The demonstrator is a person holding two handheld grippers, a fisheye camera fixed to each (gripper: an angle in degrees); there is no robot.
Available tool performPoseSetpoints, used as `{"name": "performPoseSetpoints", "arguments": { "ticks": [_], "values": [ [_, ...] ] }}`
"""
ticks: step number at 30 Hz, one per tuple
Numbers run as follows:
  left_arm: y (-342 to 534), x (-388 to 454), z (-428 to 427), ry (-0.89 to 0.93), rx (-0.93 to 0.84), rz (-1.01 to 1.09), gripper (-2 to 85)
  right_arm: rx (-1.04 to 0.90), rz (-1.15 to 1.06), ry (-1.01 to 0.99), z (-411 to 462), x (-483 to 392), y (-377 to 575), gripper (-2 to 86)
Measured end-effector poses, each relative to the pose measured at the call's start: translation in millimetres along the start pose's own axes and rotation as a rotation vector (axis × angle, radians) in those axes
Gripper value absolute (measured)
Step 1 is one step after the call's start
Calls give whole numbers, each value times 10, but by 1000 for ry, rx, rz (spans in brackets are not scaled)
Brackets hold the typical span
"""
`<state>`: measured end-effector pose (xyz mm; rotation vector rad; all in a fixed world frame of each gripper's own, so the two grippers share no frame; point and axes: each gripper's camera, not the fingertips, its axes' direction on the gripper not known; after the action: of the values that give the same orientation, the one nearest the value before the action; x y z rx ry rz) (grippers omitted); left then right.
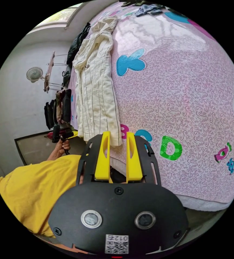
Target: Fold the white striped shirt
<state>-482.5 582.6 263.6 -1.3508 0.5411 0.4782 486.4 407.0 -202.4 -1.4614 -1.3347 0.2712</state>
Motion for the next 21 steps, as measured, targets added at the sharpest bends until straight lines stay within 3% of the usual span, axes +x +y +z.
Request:
{"name": "performPoseSetpoints", "arguments": {
  "ticks": [4,8,21],
  "values": [
    [10,-72,-36,10,-68,43,106,-54,-26,0,-79,89,-46,95],
    [12,-195,-173,47,-42,25,104,-1,1,-64,-249,220,-146,103],
    [83,-380,-801,52,6,9,47,-98,-18,-101,-569,395,-422,83]
  ]
}}
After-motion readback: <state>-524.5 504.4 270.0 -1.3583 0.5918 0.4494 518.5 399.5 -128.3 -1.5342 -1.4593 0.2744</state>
